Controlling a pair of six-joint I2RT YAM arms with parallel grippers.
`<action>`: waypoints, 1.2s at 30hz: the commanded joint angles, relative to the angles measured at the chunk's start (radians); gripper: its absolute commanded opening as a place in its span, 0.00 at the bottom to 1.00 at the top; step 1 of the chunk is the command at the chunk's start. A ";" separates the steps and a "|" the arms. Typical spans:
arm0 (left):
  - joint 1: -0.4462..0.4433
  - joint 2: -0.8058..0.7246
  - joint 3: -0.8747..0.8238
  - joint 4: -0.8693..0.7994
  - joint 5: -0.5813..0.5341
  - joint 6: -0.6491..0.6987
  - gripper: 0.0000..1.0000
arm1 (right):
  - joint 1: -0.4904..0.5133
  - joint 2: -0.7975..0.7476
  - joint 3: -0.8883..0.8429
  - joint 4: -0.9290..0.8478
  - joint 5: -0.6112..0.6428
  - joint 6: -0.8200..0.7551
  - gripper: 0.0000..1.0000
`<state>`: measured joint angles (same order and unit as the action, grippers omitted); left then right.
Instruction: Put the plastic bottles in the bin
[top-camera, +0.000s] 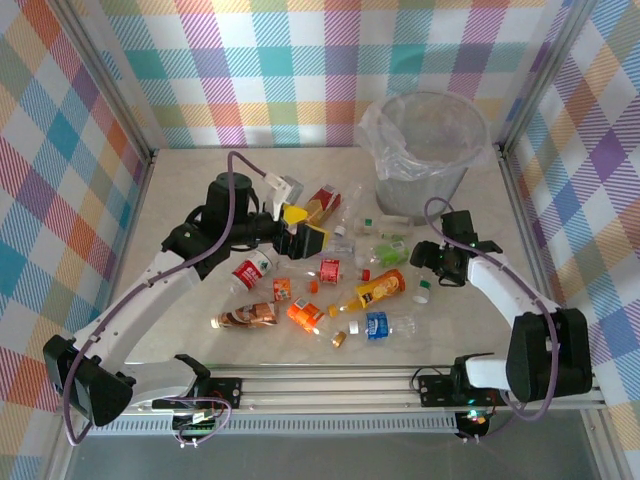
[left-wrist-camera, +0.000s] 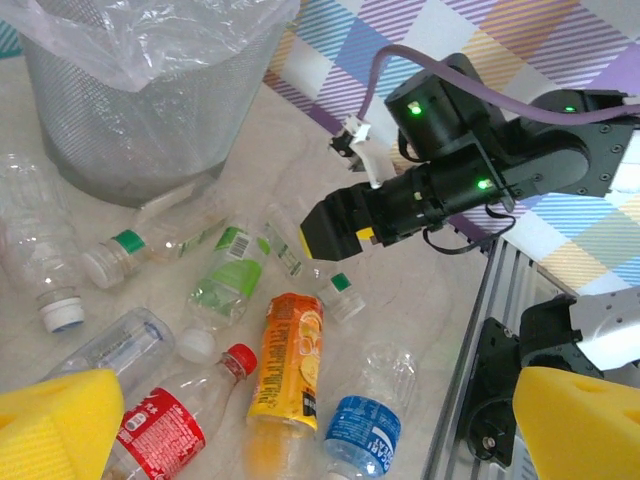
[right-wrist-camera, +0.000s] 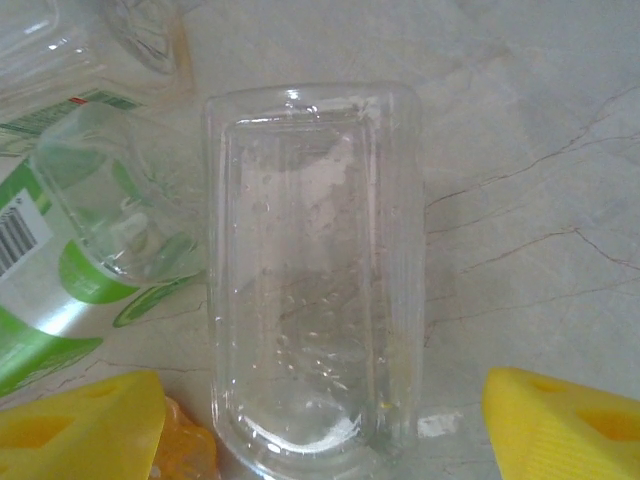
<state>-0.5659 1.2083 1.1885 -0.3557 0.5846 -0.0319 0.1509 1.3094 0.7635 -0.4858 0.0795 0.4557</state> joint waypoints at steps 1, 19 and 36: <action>-0.014 -0.021 0.002 -0.015 0.005 0.022 1.00 | 0.007 0.030 0.029 0.034 0.021 0.002 0.83; -0.036 -0.018 0.000 -0.049 -0.061 0.054 1.00 | 0.009 0.171 0.071 0.084 0.071 -0.011 0.71; -0.037 0.000 -0.076 0.040 -0.103 0.064 1.00 | 0.009 -0.078 0.024 -0.013 0.130 0.016 0.58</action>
<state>-0.5934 1.2037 1.1213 -0.3584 0.4694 0.0269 0.1520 1.2804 0.8051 -0.4507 0.1955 0.4561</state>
